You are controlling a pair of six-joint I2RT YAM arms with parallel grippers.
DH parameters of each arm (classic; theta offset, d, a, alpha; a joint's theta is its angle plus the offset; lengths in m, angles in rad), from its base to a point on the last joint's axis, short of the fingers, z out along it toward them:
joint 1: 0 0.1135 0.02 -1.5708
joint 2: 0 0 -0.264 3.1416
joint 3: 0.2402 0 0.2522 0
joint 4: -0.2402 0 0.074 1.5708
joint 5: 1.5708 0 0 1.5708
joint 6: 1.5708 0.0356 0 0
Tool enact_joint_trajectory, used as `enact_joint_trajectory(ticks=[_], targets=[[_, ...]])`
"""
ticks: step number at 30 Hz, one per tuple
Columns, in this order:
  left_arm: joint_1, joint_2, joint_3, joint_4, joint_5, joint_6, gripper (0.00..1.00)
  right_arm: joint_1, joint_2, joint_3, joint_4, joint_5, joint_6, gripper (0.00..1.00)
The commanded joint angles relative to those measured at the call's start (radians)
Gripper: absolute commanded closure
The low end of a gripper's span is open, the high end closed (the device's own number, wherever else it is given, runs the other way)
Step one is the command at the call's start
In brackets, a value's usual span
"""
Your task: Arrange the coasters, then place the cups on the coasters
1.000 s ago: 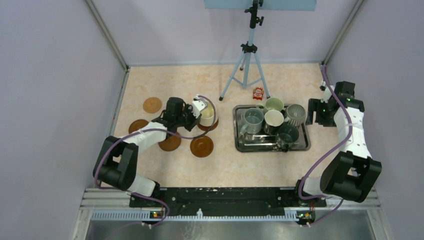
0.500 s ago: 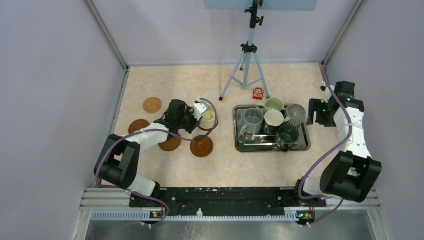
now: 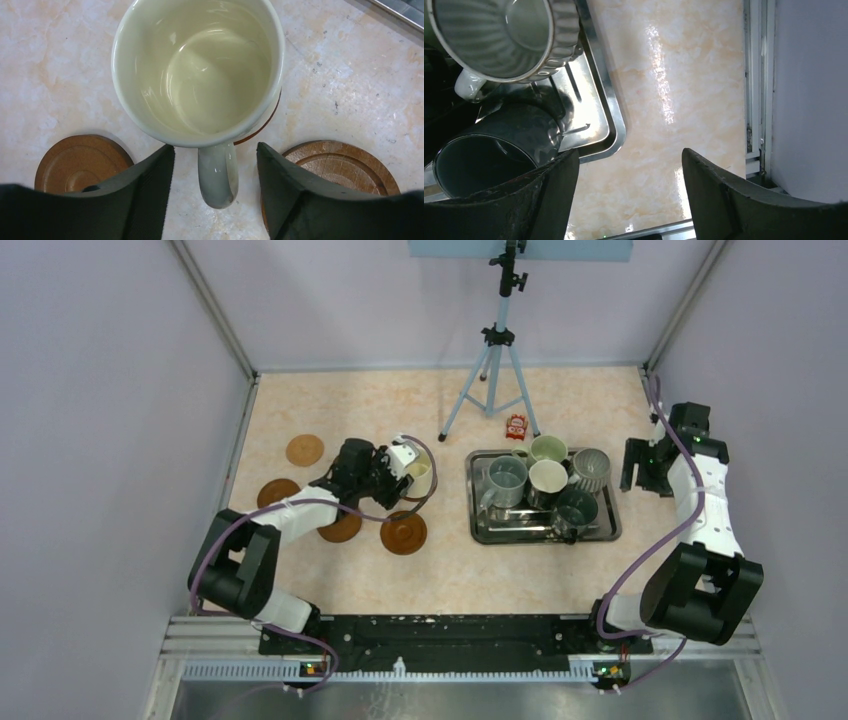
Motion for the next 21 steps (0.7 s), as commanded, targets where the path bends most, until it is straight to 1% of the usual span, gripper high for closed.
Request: enact_joint_trajectory(ticks=[1, 3, 5, 9, 12, 14, 16, 18, 21], targets=[[-0.004, -0.060, 0.058, -0.044, 0.009, -0.014, 0.30, -0.005, -0.016, 0.021, -0.009, 0.087, 0.040, 0.25], [-0.004, -0.081, 0.093, -0.107, 0.019, -0.014, 0.23, -0.005, -0.022, 0.025, -0.020, 0.103, 0.041, 0.25], [-0.004, -0.098, 0.140, -0.177, 0.032, -0.014, 0.18, -0.005, -0.024, 0.028, -0.036, 0.106, 0.043, 0.25], [-0.008, -0.107, 0.257, -0.305, 0.045, -0.020, 0.16, -0.006, -0.025, 0.031, -0.047, 0.117, 0.049, 0.25], [-0.039, -0.088, 0.336, -0.381, 0.047, 0.004, 0.16, -0.005, -0.016, 0.049, -0.062, 0.134, 0.052, 0.25], [-0.099, -0.063, 0.388, -0.428, 0.014, 0.022, 0.16, -0.006, -0.004, 0.067, -0.075, 0.143, 0.057, 0.24], [-0.185, -0.018, 0.446, -0.469, -0.040, 0.026, 0.16, -0.006, 0.009, 0.086, -0.088, 0.146, 0.063, 0.24], [-0.263, 0.033, 0.500, -0.493, -0.087, -0.004, 0.16, -0.006, 0.025, 0.101, -0.099, 0.148, 0.069, 0.24], [-0.343, 0.110, 0.578, -0.509, -0.125, -0.081, 0.16, -0.005, 0.044, 0.116, -0.110, 0.148, 0.072, 0.24]])
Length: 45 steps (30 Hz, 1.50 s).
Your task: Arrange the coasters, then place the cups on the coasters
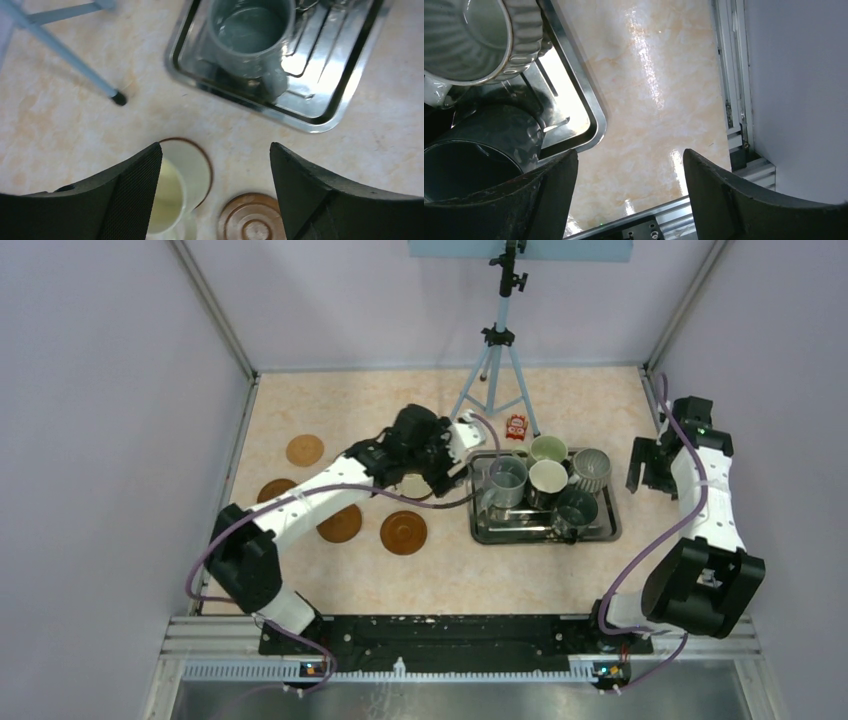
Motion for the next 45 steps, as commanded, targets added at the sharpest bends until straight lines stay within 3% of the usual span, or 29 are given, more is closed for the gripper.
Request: enact_joint_trajectory(ticks=[1, 7, 16, 31, 45], targets=[[-0.109, 0.112, 0.107, -0.081, -0.075, -0.102, 0.16, -0.005, 0.028, 0.064, -0.024, 0.024, 0.026, 0.24], [-0.189, 0.227, 0.154, -0.075, -0.084, -0.198, 0.16, -0.006, 0.047, 0.079, -0.024, 0.027, 0.032, 0.23], [-0.202, 0.421, 0.292, -0.105, -0.093, -0.339, 0.19, -0.006, 0.054, 0.075, -0.011, 0.028, 0.038, 0.24], [-0.205, 0.651, 0.466, -0.146, -0.170, -0.400, 0.34, -0.006, 0.051, 0.066, 0.000, 0.050, 0.036, 0.24], [-0.203, 0.656, 0.475, -0.132, -0.200, -0.411, 0.83, -0.006, 0.041, 0.041, 0.003, 0.042, 0.029, 0.24]])
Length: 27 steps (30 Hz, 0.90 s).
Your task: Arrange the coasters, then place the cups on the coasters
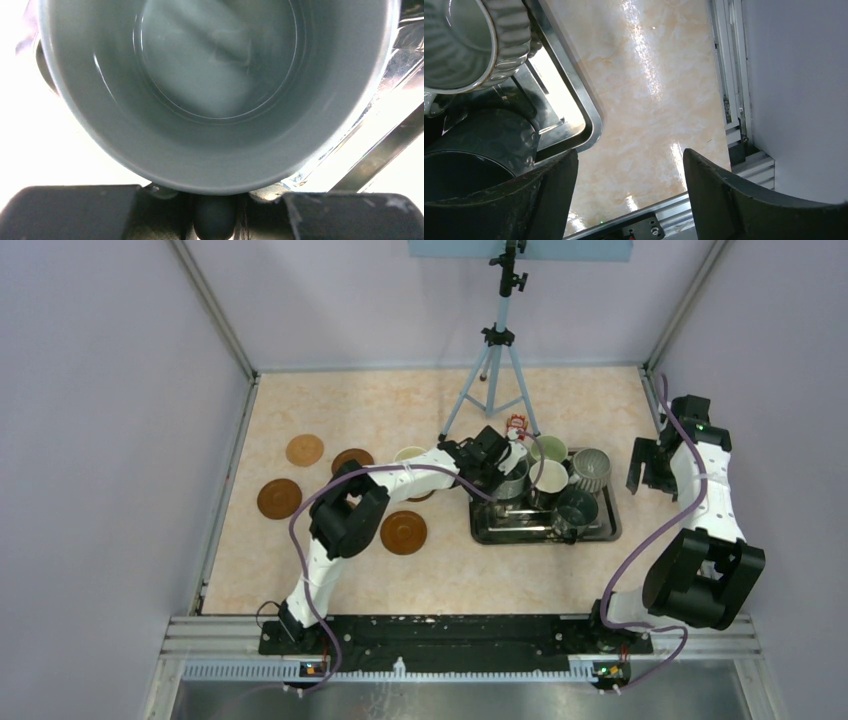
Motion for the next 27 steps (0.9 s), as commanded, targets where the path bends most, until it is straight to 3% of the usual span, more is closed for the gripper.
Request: enact_joint_trajectory(ticks=[1, 4, 27], targets=[[0.003, -0.006, 0.035, 0.012, -0.007, -0.020, 0.88, -0.006, -0.010, 0.014, 0.015, 0.011, 0.004, 0.24], [0.002, -0.042, 0.000, 0.043, -0.002, -0.020, 1.00, -0.006, -0.011, 0.014, 0.015, 0.011, 0.000, 0.24], [0.009, -0.413, -0.270, 0.488, -0.036, 0.162, 1.00, -0.005, -0.001, -0.010, 0.035, 0.005, -0.018, 0.26]])
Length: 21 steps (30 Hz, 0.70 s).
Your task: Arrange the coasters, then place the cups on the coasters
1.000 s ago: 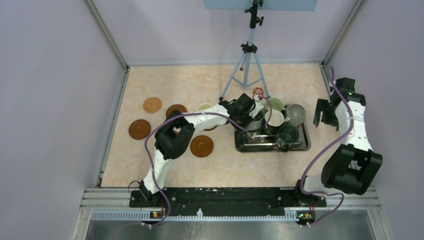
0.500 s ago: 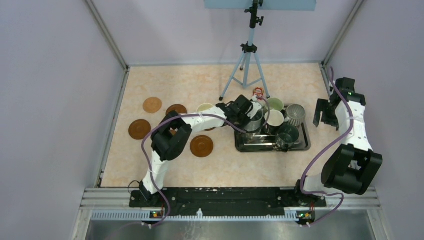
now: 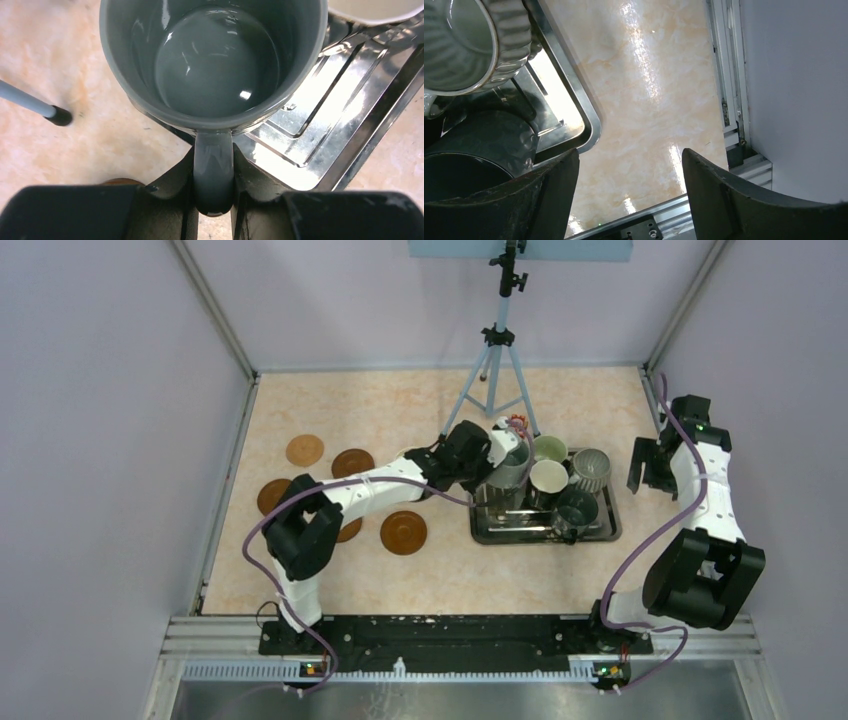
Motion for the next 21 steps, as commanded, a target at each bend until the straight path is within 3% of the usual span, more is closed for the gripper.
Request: enact_joint_trajectory(ticks=[1, 11, 21], targets=[[0.009, -0.144, -0.015, 0.243, -0.001, 0.047, 1.00, -0.006, -0.001, -0.009, 0.026, 0.004, -0.005, 0.26], [0.136, -0.346, -0.116, 0.343, 0.086, -0.029, 1.00, -0.006, 0.008, -0.008, 0.035, -0.001, -0.018, 0.26], [0.416, -0.559, -0.242, 0.268, 0.114, -0.002, 1.00, -0.005, 0.040, 0.008, 0.052, -0.025, -0.034, 0.26]])
